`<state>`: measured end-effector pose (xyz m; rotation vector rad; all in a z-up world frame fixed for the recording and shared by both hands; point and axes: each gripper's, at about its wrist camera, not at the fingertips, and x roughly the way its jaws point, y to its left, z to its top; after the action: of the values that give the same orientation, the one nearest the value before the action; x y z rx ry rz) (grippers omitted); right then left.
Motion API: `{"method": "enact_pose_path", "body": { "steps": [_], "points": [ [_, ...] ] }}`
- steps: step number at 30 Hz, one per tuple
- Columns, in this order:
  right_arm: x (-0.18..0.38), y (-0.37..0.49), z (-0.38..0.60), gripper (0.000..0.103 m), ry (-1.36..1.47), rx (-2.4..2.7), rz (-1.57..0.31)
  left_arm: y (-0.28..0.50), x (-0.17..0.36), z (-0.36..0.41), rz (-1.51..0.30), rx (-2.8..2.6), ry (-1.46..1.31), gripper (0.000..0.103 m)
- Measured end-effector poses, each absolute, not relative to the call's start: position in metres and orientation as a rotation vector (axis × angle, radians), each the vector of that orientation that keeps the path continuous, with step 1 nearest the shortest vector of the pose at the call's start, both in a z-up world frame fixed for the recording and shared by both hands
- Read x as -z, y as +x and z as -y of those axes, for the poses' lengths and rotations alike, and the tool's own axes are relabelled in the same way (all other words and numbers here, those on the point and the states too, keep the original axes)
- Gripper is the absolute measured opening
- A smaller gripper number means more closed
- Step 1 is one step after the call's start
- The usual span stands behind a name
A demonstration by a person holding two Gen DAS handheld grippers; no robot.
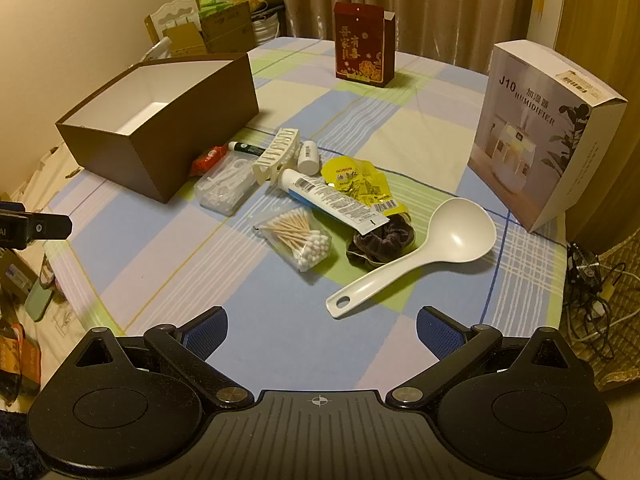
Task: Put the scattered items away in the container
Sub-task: 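Move both tools toward the scattered items beside the brown box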
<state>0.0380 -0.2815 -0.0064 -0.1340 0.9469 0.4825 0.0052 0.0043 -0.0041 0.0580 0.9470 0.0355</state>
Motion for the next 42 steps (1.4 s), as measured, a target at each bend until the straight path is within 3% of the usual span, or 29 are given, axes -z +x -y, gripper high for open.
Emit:
{"method": "enact_pose_path", "body": {
  "steps": [16, 42],
  "points": [
    [0.01, 0.048, 0.283, 0.103, -0.116, -0.482, -0.964, 0.017, 0.008, -0.003, -0.964, -0.025, 0.052, 0.101],
    [0.034, 0.077, 0.35, 0.103, 0.25, -0.408, -1.003, 0.054, 0.034, 0.023, -0.929, 0.212, 0.071, 0.098]
  ]
}}
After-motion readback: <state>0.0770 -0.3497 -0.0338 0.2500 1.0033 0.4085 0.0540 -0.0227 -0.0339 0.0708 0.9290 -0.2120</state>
